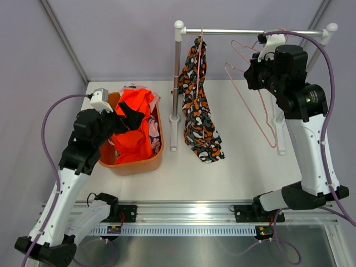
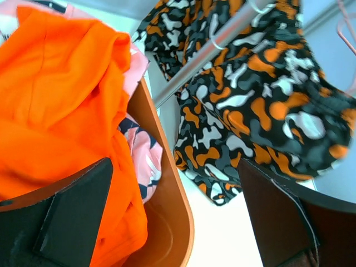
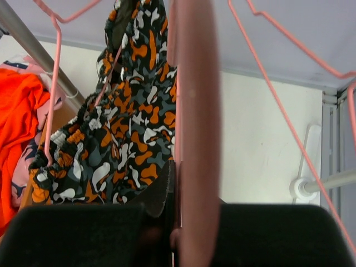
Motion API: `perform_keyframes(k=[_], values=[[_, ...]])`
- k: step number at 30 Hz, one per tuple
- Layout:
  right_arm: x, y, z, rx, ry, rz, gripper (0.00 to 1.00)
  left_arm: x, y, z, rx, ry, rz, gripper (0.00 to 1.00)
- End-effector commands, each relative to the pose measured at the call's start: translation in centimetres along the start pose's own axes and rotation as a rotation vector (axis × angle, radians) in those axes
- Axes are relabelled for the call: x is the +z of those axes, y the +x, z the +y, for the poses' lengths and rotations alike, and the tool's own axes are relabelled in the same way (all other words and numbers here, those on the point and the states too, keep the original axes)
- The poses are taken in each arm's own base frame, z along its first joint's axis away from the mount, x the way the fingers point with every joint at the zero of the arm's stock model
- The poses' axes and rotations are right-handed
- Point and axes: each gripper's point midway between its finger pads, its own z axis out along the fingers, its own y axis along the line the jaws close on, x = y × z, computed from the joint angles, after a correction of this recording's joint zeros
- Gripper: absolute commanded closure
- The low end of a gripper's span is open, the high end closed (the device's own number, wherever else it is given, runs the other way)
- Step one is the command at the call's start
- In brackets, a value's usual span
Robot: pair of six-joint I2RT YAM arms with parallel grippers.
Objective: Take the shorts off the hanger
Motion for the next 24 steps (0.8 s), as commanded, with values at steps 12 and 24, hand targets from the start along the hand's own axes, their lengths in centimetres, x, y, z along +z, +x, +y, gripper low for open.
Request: perform_keyframes(k=[12,24], values=[[3.2,-6.4,-1.4,-0.011,-0.049,-0.155,1.00,-6.4,3.8,2.6,0.205,-0.022,0.006,0.01],[7.2,-7.8,-2.4,0.035,-0.079,-0.166,1.00,-8.5,6.1,3.9,0.226,-0.018,-0.032,0.01]])
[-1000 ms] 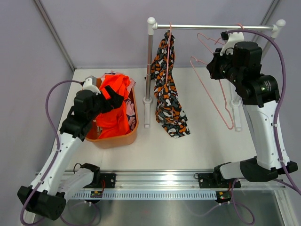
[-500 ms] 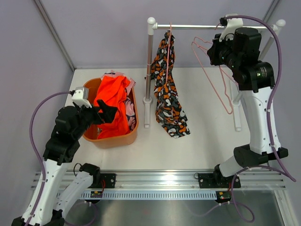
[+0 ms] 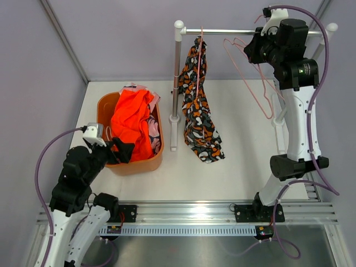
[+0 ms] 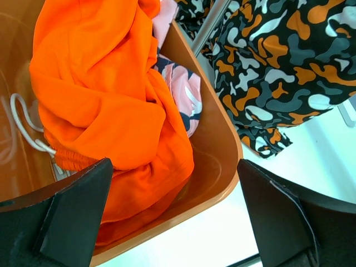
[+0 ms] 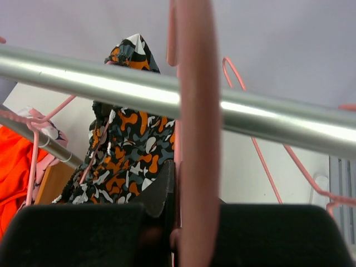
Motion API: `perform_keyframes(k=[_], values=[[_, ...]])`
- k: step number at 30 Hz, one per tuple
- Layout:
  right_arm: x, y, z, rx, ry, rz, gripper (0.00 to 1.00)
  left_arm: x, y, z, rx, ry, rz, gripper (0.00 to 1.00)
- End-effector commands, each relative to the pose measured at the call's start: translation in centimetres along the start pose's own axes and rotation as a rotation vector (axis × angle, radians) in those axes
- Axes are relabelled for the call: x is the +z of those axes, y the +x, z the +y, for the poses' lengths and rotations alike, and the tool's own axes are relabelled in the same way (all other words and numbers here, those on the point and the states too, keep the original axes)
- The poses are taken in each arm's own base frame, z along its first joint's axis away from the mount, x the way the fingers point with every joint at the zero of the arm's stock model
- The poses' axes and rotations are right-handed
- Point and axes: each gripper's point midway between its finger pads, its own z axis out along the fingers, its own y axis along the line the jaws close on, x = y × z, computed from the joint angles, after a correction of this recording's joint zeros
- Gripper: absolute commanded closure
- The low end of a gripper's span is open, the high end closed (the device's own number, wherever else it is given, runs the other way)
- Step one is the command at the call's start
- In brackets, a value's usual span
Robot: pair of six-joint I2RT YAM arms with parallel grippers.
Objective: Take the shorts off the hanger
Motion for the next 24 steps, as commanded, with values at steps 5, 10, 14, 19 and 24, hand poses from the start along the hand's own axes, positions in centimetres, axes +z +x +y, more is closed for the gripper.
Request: perform_keyframes(k=[5,10,14,19,24], values=[[2.5,-0.8,0.3,0.037,-0.039,-0.031,1.00,-0.1,0.1,0.0,0.019,0.017,-0.048,0.01],[4.1,1.1,0.0,0.049,-0.035,0.021,1.00,-0.3,0.5,0.0,0.019,0.018,-0.061,0.01],[4.4,1.9,0.1,0.070,-0.038,0.029,0.97,-0.2,0.5,0.0,0.021,0.020,-0.062,0.01],[3.8,2.4,0.0,0.082,-0.028,0.039,0.87,-0.2,0.7,-0.2,0.023,0.029,-0.057,0.01],[1.4,0.6,0.4,0.110,-0.018,-0.027,0.63,-0.4,0.8,-0.3,0.021,0.033,-0.057,0.01]])
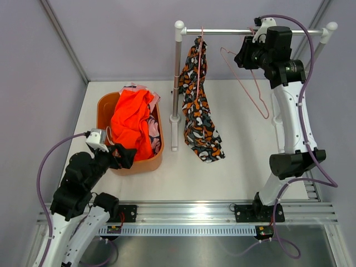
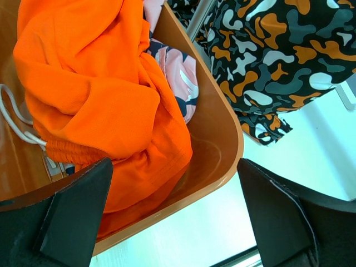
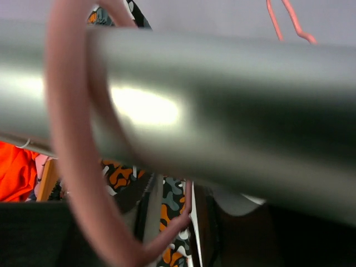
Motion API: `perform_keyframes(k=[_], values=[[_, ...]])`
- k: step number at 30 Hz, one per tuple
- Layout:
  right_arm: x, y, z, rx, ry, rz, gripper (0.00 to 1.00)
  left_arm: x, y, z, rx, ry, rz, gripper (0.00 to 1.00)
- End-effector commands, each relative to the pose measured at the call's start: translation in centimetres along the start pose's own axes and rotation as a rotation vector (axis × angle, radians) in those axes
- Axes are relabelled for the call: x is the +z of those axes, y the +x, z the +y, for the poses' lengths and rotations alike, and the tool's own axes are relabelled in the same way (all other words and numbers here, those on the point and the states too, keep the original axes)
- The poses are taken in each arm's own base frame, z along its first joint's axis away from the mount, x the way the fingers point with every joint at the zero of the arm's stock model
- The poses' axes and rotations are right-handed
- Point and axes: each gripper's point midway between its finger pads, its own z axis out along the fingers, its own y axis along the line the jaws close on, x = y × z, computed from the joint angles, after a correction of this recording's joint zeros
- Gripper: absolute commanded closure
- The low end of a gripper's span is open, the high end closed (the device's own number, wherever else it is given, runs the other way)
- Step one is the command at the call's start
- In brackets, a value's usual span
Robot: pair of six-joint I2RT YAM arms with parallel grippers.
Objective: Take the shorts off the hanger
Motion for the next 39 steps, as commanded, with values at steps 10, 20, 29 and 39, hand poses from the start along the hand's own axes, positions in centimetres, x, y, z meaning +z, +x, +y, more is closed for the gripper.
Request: perform_keyframes(k=[10,20,29,39], values=[[-11.7,-5.9,0.5,0.116,0.093,-0.251,0.44,-0.1,-1.3,-0.3,0.005,0.011,-0.067,0.01],[-15.8,-4.9,6.8,0.125,-0.024,-0.286,0.42,0.1,-1.2,-0.4,0.007,0.012,-0.057,0.01],[-9.8,-3.8,13.0,0.077,-0.094,-0.238,0.38,0.2,-1.1,-0.3,0.005,0.006,-0.051,0.01],[-3.4,-5.1,13.5,0.117,-0.007,-0.322,0.30,0.3,-1.0,-0.2,0.005,0.002,-0.044,0.01]])
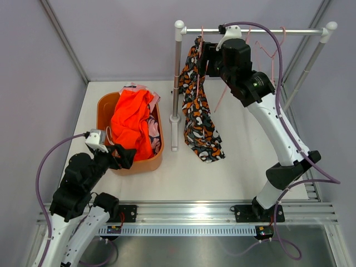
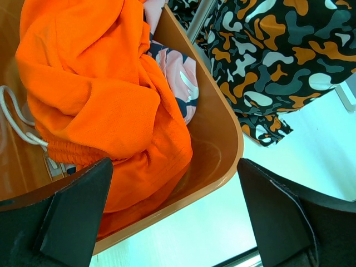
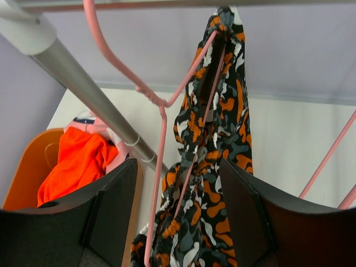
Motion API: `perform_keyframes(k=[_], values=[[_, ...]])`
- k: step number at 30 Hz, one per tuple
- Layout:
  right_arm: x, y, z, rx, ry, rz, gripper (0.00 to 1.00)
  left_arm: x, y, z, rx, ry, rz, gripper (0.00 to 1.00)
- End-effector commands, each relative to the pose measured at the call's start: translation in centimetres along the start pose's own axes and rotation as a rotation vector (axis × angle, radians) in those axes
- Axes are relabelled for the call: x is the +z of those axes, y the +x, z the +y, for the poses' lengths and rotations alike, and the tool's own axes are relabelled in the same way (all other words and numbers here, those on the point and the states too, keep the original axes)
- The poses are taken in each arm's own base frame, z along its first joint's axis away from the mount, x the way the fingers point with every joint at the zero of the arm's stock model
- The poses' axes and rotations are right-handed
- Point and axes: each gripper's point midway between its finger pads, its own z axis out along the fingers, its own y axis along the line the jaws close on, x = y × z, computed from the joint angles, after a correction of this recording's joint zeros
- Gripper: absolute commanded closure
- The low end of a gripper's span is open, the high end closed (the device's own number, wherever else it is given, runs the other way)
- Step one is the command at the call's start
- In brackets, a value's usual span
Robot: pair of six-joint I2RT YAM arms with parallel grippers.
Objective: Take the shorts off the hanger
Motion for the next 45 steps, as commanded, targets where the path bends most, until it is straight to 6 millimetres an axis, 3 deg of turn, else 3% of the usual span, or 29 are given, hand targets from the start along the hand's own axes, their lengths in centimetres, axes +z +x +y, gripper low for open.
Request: perform_keyframes(k=[1,11,17,22,41,45], values=[[-0.5,-6.0,0.5,0.060,0.013,-0.215,0.30,0.6,-0.8,-0.1,0.000,0.002,-0.031,0.01],[4.4,-5.5,1.4,0.055,0.025,-0.230,0.29,0.5,-0.9,-0.2,0.000,0.004,-0.033,0.01],[5.9,-5.7,1.0,0.047,0.067,-0.239,0.33,0.6,-0.8,-0.2,0.000,0.003,-0.030,0.01],[6.1,-5.3,0.0,0.043,0.124,-0.235,0.44,0.6,-0.7,-0.2,-0.001,0.003,-0.029,0.01],[7.0,-3.0,-1.3,-0.015,0.188,-0.191,0.58,0.7,-0.7,-0.1,0.002,0.001,-0.024,0.01],[7.0,-2.9,-1.4,-0.029,0.191,-0.188,0.68,0.7,-0.7,-0.1,0.002,-0.001,-0.022,0.01]])
